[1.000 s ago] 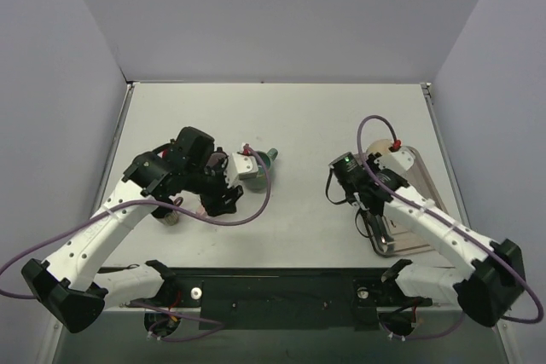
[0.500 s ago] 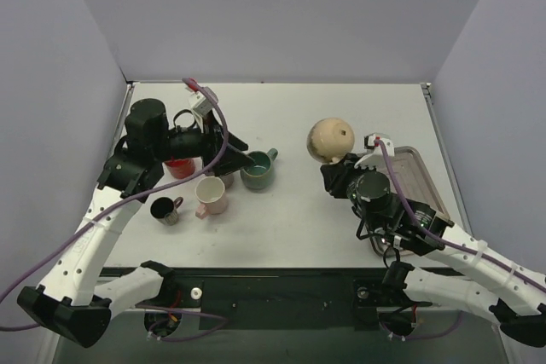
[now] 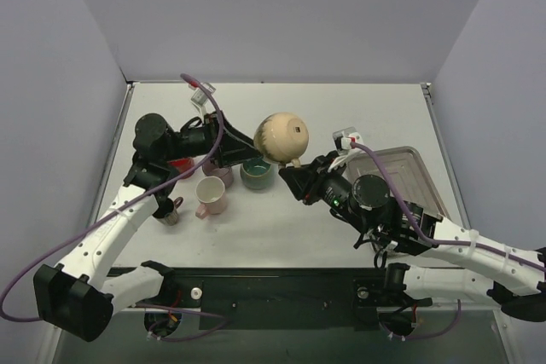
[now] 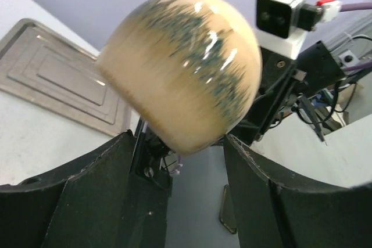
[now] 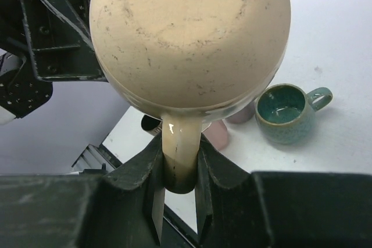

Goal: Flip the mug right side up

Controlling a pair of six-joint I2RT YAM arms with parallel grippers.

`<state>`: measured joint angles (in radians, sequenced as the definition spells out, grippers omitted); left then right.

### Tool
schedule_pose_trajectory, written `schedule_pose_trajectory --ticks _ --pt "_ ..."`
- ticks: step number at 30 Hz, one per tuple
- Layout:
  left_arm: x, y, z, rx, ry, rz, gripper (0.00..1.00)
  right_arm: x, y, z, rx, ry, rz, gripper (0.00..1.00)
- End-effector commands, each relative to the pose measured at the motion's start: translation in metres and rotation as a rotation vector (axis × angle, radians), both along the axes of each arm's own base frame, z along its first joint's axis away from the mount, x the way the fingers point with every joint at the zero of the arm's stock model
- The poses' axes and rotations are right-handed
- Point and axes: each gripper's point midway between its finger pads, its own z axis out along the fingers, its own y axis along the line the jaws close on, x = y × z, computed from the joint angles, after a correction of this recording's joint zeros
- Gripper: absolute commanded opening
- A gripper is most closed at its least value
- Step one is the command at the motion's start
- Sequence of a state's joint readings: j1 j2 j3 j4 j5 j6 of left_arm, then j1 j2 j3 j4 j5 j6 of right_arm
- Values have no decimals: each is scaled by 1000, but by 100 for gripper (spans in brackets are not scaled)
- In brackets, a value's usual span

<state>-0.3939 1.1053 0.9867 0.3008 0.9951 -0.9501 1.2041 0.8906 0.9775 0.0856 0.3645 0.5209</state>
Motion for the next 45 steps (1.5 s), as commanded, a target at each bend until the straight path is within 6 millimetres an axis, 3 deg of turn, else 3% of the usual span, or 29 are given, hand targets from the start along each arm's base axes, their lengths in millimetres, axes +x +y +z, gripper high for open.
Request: schedule_pose_trajectory --ticks 1,5,7,9,10,11,12,15,16,17,18,19,20,21,22,24,25,27,28,31,32,33,36,42,45 --pt "-30 7 58 -179 -118 -66 72 -8 13 87 253 -122 62 0" --pt "-38 10 73 -260 -71 -102 63 -11 28 88 265 -118 107 0" --pt "-38 9 79 -275 -53 -110 52 -11 36 86 264 -113 126 0" --pt "-36 9 82 -282 -40 -106 31 -9 42 81 253 -99 127 0" --pt "-35 9 82 -284 -29 -98 13 -6 44 73 238 -85 115 0" --pt "-34 9 81 -284 -24 -94 5 -3 43 68 227 -79 102 0" --pt "-34 9 79 -282 -23 -93 0 3 42 57 206 -61 71 0" --pt "-25 7 65 -230 -44 -46 0 26 35 29 170 11 6 0" --pt "-15 4 50 -160 23 -14 0 29 33 15 151 55 -5 0" --pt "-1 3 38 -95 -88 55 0 38 27 9 143 72 -37 3" --pt "6 3 15 20 16 94 0 41 23 -4 119 103 -50 25" --pt "25 7 2 107 -125 186 0 51 14 -11 113 124 -98 37" --pt "27 11 -18 204 -71 211 0 53 6 -27 62 153 -125 59" --pt "42 17 -28 279 -171 274 0 59 -4 -35 37 166 -169 64" --pt "43 22 -43 349 -153 282 0 61 -12 -51 -18 195 -199 76" --pt "52 32 -71 493 -204 295 0 63 -34 -79 -128 248 -276 86" --pt "59 37 -81 560 -253 301 0 66 -42 -88 -160 262 -311 86" --pt "50 42 -121 742 -281 226 0 62 -56 -110 -254 295 -338 87" --pt "47 42 -131 795 -291 206 0 58 -64 -121 -309 317 -352 88" --pt "20 40 -180 1076 -389 35 0 59 -104 -133 -409 332 -504 88" --pt "20 44 -187 1146 -428 23 0 58 -122 -138 -458 348 -555 88" --pt "5 36 -197 1183 -459 -47 0 60 -137 -140 -468 355 -619 88" --pt "0 35 -215 1297 -557 -94 0 62 -174 -145 -458 399 -736 88" --pt "-10 19 -258 1407 -557 -282 0 60 -224 -167 -371 526 -893 88" --pt "-11 14 -279 1481 -555 -352 0 57 -236 -174 -362 549 -921 88"
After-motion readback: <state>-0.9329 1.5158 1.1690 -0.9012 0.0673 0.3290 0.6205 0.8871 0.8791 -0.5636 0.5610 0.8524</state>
